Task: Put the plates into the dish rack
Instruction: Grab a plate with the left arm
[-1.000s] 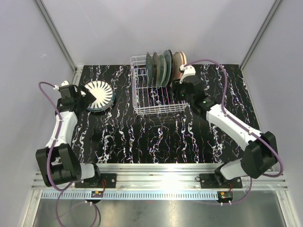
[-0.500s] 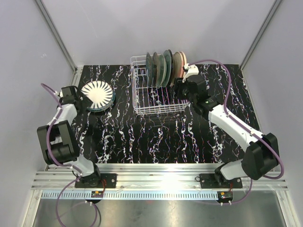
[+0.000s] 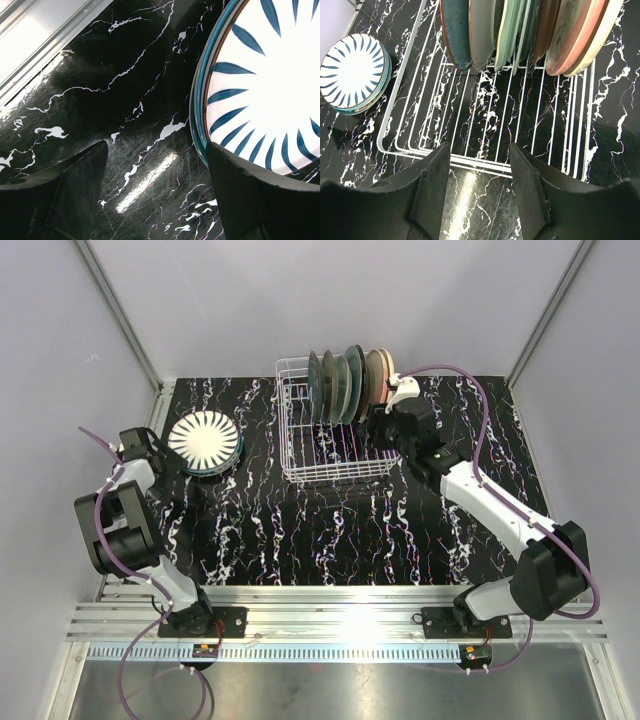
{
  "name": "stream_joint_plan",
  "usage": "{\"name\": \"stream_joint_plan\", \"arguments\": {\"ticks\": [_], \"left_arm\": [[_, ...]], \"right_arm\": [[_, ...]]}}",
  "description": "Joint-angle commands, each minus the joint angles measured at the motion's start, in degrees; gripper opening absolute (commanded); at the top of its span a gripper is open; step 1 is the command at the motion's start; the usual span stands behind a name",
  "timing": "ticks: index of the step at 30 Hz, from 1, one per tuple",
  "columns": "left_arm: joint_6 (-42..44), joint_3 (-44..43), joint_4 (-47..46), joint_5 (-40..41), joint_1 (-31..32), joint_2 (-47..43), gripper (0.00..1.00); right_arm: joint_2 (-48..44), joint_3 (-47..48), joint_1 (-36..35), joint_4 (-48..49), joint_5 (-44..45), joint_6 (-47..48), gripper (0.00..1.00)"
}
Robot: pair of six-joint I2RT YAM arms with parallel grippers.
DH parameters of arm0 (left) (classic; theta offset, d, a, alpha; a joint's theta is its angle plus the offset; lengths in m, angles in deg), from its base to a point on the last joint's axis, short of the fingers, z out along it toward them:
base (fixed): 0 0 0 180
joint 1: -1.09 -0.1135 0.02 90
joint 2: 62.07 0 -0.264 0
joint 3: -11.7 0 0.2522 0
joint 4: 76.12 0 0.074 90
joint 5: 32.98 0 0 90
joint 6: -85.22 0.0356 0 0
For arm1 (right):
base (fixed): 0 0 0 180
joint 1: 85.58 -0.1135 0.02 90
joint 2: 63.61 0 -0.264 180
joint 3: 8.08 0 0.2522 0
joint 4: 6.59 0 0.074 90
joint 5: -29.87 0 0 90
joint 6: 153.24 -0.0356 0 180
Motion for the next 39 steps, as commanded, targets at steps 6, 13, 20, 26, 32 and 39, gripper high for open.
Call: {"name": "stream_joint_plan", "arguments": {"ticks": [6,13,20,26,32,39], "left_arm": [[1.0,-3.0,-2.0,-2.4,0.0,2.3,0.77],[1.5,-2.8,-3.1,-3.8,0.1,2.6,0.77],[4.0,-4.1,-0.2,-1.1,1.8,4.0,0.59],[4.6,-2.2,0.0,0.2,2.6,-0.1,0.41],[3.3,-0.2,-2.8,-3.3,2.6,-5.5,0.57],[1.3,-3.1,-3.5,-5.7,2.6,-3.4,0.7]], "right_arm": [[-0.7,0.5,0.3,2.3,-1.5,-0.6,0.58],[-1.0,0.5,0.3,1.9,-1.4,-0.6,0.58],[-1.1,0.7,0.3,1.6,-1.4,-0.4,0.58],[-1.1,0.8,0.3,1.4,-2.0,-0.5,0.58],[-0.8,1.3,0.4,1.2,-2.1,-0.5,0.59],[-0.5,1.4,0.5,1.2,-2.6,-0.6,0.59]]}}
